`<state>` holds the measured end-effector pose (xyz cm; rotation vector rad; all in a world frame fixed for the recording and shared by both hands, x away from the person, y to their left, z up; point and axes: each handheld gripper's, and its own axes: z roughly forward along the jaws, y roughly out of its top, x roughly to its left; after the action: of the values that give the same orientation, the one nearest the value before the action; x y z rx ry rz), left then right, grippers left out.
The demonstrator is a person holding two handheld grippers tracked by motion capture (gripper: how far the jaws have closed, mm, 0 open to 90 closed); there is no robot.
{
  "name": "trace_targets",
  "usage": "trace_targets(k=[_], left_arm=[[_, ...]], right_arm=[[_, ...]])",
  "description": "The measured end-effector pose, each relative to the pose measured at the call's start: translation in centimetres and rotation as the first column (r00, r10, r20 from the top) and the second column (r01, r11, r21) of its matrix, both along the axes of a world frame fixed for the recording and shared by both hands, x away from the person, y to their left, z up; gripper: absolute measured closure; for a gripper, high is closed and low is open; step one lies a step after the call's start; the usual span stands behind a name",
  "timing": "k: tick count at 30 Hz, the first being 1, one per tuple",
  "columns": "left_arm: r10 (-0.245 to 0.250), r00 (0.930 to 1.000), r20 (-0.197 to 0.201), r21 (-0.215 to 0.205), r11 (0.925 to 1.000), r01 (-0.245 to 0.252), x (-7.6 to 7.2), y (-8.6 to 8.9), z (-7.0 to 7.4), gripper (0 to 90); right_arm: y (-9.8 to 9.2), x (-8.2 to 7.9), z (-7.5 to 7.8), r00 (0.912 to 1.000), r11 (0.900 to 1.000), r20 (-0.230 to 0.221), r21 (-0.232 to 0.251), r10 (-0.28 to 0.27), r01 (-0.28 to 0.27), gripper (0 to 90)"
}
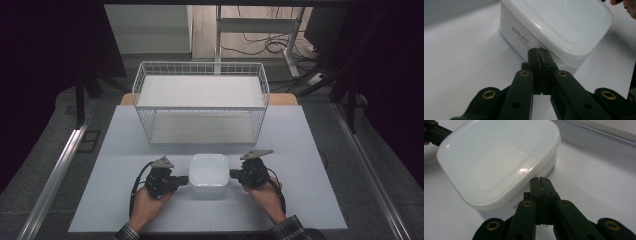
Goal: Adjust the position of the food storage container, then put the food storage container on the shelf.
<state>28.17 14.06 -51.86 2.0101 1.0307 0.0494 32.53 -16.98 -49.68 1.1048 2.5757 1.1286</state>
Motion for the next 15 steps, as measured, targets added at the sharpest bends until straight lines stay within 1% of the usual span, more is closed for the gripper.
trace_targets(k=[1, 2, 3, 4, 5, 6, 7, 8, 9, 10, 11, 12, 13, 14, 15], left_arm=[[0.006, 0.9999, 0.009, 0.008, 0.9999, -0.006, -0.1, 0.1, 0.1, 85.3], [0.008, 0.9998, 0.017, 0.013, 0.9999, -0.008, -0.2, 0.2, 0.2, 85.3], [0.017, 0.9994, 0.029, 0.018, 0.9997, -0.018, -0.3, 0.5, 0.3, 74.1], [0.023, 0.9992, 0.033, 0.017, 0.9996, -0.024, -0.3, 0.6, 0.3, 68.6], [0.037, 0.9983, 0.045, 0.031, 0.9988, -0.038, -0.2, 0.8, 0.3, 61.2], [0.037, 0.9983, 0.045, 0.031, 0.9988, -0.038, -0.2, 0.8, 0.3, 55.7], [0.053, 0.9972, 0.053, 0.056, 0.9969, -0.056, 0.0, 0.9, 0.1, 50.5], [0.053, 0.9972, 0.053, 0.056, 0.9969, -0.056, 0.0, 0.9, 0.1, 46.6], [0.062, 0.9964, 0.058, 0.076, 0.9949, -0.066, 0.2, 1.0, -0.2, 41.2], [0.062, 0.9964, 0.058, 0.076, 0.9949, -0.066, 0.2, 1.0, -0.2, 38.6], [0.066, 0.996, 0.061, 0.086, 0.9938, -0.071, 0.2, 1.0, -0.2, 35.8], [0.065, 0.9959, 0.063, 0.088, 0.9936, -0.07, 0.2, 1.0, -0.2, 35.8], [0.064, 0.9959, 0.064, 0.088, 0.9937, -0.069, 0.3, 1.1, -0.2, 31.2], [0.062, 0.9961, 0.062, 0.085, 0.9941, -0.068, 0.4, 1.2, -0.2, 29.5], [0.062, 0.9961, 0.062, 0.085, 0.9941, -0.068, 0.4, 1.2, -0.2, 27.7]], right_arm=[[-0.1, -0.1, 0.1, 0.9999, 1.0, 0.011, -0.009, 0.005, -0.005, 89.1], [-0.1, -0.1, 0.1, 0.9999, 1.0, 0.011, -0.009, 0.005, -0.005, 89.1], [-0.2, -0.3, 0.2, 0.9993, 1.0, 0.036, -0.027, 0.007, -0.006, 88.0], [-0.4, -0.3, 0.2, 0.9991, 0.999, 0.042, -0.032, 0.008, -0.006, 86.1], [-0.5, -0.4, 0.2, 0.9987, 0.999, 0.051, -0.042, 0.007, -0.005, 81.8], [-0.7, -0.4, 0.2, 0.9985, 0.999, 0.054, -0.05, 0.006, -0.003, 78.0], [-0.9, -0.4, 0.2, 0.998, 0.998, 0.063, -0.063, 0.004, 0.0, 73.6], [-0.9, -0.4, 0.2, 0.998, 0.998, 0.063, -0.063, 0.004, 0.0, 73.6], [-1.3, -0.4, 0.0, 0.9973, 0.996, 0.072, -0.082, -0.014, 0.02, 64.9], [-1.3, -0.4, 0.0, 0.9973, 0.996, 0.072, -0.082, -0.014, 0.02, 64.9], [-1.7, -0.3, -0.1, 0.9966, 0.997, 0.078, -0.075, -0.026, 0.032, 58.4], [-1.7, -0.3, -0.1, 0.9966, 0.997, 0.078, -0.075, -0.026, 0.032, 58.4], [-2.0, -0.3, 0.1, 0.9958, 0.997, 0.084, -0.068, -0.035, 0.041, 53.2], [-2.1, -0.3, 0.1, 0.9952, 0.997, 0.091, -0.064, -0.035, 0.041, 51.2], [-2.1, -0.3, 0.1, 0.9952, 0.997, 0.091, -0.064, -0.035, 0.041, 51.2]])
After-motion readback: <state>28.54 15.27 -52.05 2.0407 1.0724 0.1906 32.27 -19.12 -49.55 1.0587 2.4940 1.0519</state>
